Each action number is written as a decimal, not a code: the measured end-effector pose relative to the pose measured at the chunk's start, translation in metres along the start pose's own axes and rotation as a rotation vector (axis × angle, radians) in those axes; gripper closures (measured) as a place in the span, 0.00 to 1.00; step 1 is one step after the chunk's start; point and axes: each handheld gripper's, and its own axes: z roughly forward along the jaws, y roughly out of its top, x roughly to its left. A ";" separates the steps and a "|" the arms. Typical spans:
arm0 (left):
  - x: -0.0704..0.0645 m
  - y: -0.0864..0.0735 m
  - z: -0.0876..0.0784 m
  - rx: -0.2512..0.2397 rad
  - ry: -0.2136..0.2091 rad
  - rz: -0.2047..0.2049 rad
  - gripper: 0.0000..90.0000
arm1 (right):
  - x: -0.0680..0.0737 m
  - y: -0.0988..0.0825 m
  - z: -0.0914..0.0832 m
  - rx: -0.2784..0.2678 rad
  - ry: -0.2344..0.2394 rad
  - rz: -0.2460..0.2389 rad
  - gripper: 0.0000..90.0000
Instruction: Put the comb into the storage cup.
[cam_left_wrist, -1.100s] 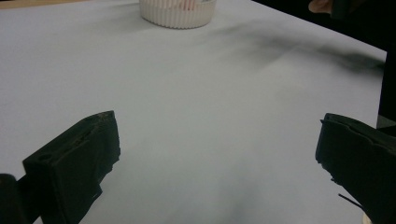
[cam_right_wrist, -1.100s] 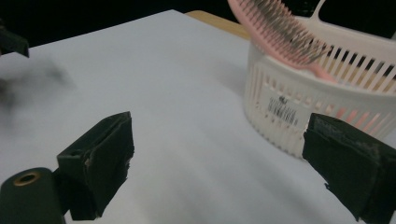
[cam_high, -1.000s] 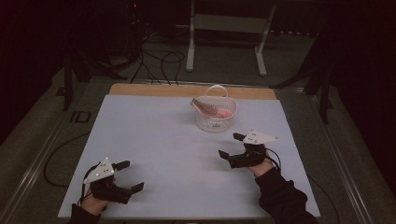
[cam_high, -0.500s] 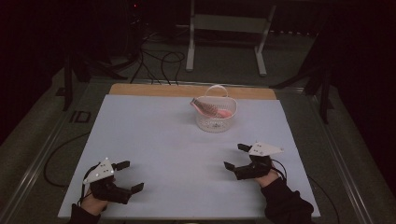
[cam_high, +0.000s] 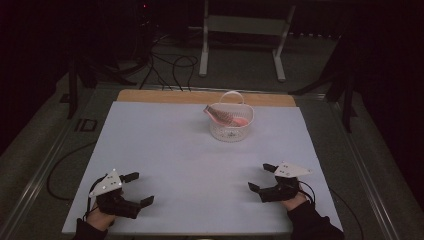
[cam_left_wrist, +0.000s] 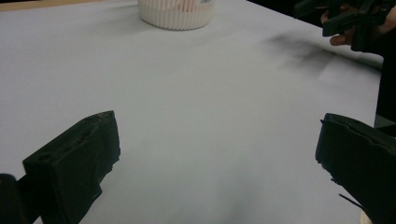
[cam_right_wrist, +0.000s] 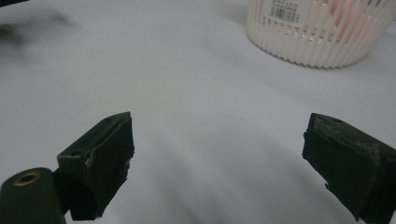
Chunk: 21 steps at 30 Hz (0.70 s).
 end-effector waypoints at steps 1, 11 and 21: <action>0.000 0.000 0.000 0.000 0.000 0.000 0.00 | 0.000 0.000 0.000 0.000 0.000 0.000 0.10; 0.000 0.000 0.000 0.003 0.001 0.002 0.00 | -0.003 -0.011 -0.005 0.028 -0.041 0.022 0.10; -0.001 0.000 0.000 0.005 0.001 0.007 0.00 | -0.008 -0.013 -0.001 0.032 -0.053 0.020 0.11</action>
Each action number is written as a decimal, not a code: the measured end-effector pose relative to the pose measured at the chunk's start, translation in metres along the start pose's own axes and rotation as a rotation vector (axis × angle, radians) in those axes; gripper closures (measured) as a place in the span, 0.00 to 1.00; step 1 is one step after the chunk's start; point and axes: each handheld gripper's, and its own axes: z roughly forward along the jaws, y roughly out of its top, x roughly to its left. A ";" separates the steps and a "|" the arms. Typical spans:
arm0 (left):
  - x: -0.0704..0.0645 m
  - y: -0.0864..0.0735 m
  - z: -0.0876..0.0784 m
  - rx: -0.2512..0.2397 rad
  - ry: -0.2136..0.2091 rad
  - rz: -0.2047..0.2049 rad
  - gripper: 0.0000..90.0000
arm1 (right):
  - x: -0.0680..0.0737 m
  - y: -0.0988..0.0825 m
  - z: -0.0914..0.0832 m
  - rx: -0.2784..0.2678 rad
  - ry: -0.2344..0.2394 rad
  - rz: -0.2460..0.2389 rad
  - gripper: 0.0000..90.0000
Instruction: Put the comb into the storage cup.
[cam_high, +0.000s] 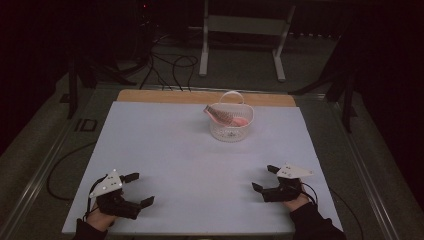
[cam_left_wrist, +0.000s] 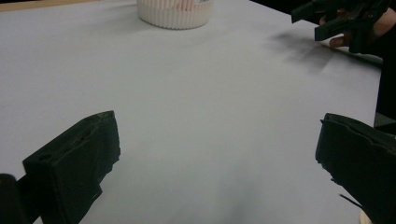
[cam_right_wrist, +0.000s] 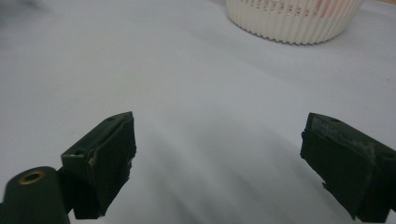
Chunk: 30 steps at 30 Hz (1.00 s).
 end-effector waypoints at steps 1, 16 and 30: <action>0.000 0.000 0.000 0.002 0.001 0.001 0.00 | 0.000 0.000 0.001 0.001 -0.001 -0.002 0.11; -0.002 0.000 0.001 0.007 0.006 0.005 0.00 | 0.004 0.004 0.004 -0.020 0.013 0.006 0.11; -0.002 -0.001 0.001 0.007 0.009 0.002 0.00 | 0.008 0.003 0.006 -0.003 0.013 -0.018 0.11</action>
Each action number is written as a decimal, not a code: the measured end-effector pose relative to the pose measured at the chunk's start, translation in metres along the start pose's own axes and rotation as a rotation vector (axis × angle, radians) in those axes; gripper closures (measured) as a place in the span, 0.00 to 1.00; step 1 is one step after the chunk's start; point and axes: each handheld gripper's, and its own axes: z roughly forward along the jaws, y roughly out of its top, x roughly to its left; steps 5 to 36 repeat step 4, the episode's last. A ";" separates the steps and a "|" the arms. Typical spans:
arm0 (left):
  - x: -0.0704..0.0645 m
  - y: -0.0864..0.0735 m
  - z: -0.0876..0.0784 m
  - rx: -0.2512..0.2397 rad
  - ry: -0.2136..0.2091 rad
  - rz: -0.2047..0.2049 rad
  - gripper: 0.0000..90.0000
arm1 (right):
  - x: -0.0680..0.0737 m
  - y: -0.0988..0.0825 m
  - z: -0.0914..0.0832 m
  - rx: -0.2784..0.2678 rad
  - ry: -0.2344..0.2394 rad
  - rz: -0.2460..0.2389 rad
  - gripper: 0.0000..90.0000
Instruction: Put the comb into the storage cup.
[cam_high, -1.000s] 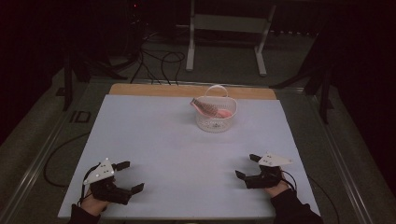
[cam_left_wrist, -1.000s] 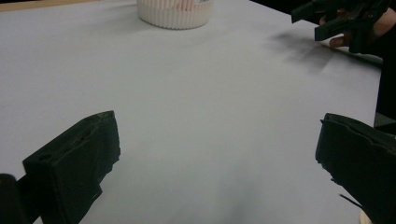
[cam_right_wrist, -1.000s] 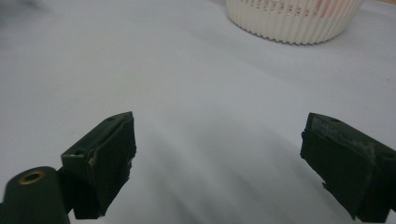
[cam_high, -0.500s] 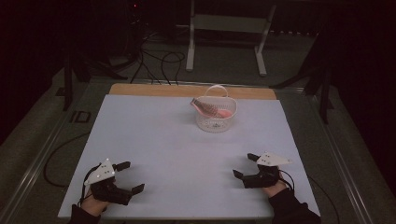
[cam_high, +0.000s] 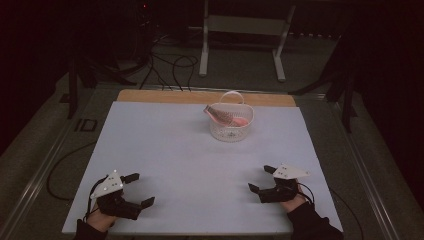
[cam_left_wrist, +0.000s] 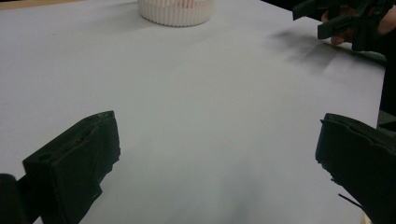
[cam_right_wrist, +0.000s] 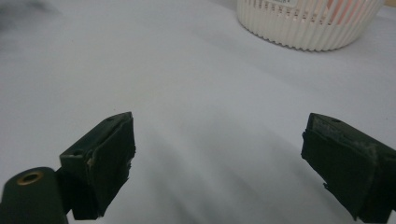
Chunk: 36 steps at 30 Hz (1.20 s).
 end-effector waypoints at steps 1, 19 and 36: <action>0.000 0.000 0.000 0.000 0.001 -0.001 0.00 | 0.001 0.000 0.000 0.000 0.005 0.004 0.11; 0.000 0.000 0.000 0.000 -0.001 -0.003 0.00 | 0.001 0.000 0.000 0.002 0.005 0.004 0.11; 0.000 0.000 0.000 0.000 -0.001 -0.003 0.00 | 0.001 0.000 0.000 0.002 0.005 0.004 0.11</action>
